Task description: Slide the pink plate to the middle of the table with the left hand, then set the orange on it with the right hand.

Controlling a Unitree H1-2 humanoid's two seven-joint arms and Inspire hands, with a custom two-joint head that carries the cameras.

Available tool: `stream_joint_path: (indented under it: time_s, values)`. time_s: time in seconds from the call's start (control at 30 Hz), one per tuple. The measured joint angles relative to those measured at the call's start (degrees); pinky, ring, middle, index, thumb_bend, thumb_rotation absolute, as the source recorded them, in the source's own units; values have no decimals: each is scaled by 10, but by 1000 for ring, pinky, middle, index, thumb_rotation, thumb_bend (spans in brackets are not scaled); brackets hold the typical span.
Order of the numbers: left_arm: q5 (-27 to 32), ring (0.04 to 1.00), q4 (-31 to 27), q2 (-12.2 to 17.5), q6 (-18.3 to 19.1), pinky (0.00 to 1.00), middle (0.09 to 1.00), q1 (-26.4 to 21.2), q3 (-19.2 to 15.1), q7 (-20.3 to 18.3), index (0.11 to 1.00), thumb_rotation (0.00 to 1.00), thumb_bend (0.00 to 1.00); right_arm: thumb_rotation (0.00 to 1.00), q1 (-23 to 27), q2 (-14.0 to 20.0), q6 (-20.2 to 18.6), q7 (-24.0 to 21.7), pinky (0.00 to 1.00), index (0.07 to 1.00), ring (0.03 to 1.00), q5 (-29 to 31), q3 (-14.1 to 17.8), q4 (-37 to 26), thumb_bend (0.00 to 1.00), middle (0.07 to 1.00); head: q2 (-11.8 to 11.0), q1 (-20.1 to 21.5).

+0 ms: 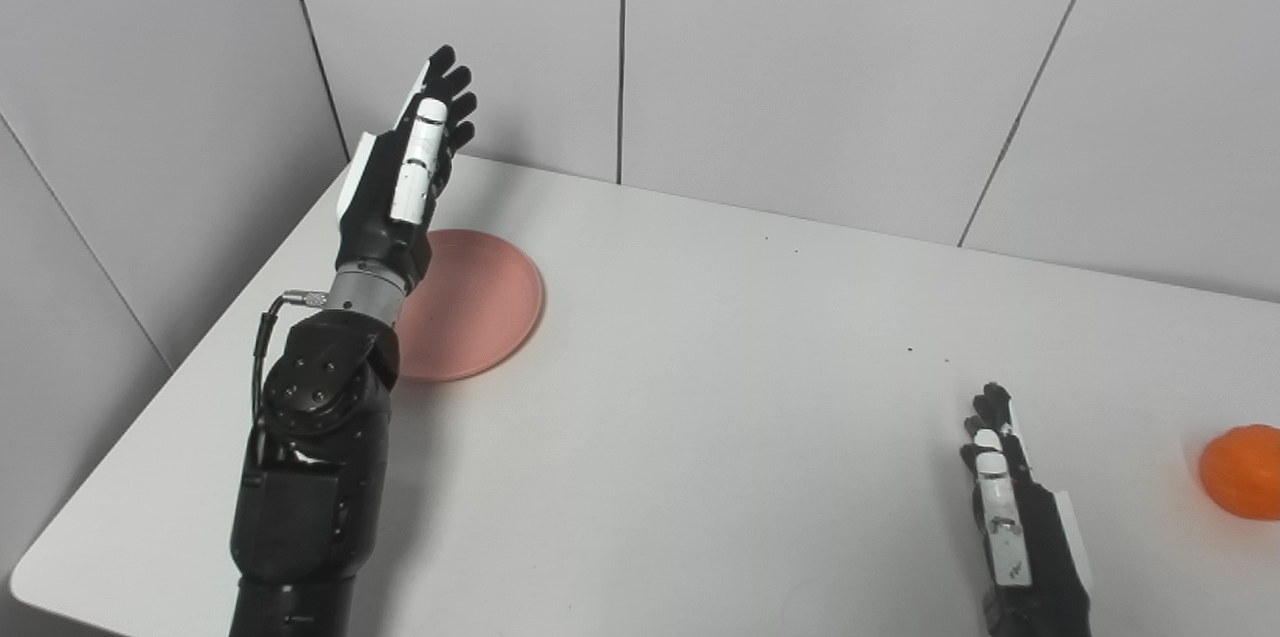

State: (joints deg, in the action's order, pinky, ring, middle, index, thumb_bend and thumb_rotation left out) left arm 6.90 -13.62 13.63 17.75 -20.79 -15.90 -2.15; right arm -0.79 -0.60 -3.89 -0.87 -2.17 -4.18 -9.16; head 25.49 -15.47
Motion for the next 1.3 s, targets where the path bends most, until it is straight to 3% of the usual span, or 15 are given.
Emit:
stream_joint_path:
  time_s: [0.33, 0.6, 1.3]
  values:
    - [18, 982, 17, 31, 3, 972, 982, -4, -24, 10, 953, 1000, 400, 1000, 0, 0, 5, 0, 1000, 1000, 1000, 1, 1, 3, 135, 1000, 0, -5]
    - [52, 988, 71, 65, 7, 988, 986, -10, -42, 4, 959, 1000, 378, 1000, 0, 0, 6, -2, 1000, 1000, 1000, 9, 3, 3, 131, 1000, 1, -4]
    - [79, 981, 133, 78, 15, 989, 975, 3, -69, 3, 947, 1000, 336, 1000, 0, 0, 6, -2, 1000, 1000, 1000, 10, 3, 3, 135, 1000, -3, -4]
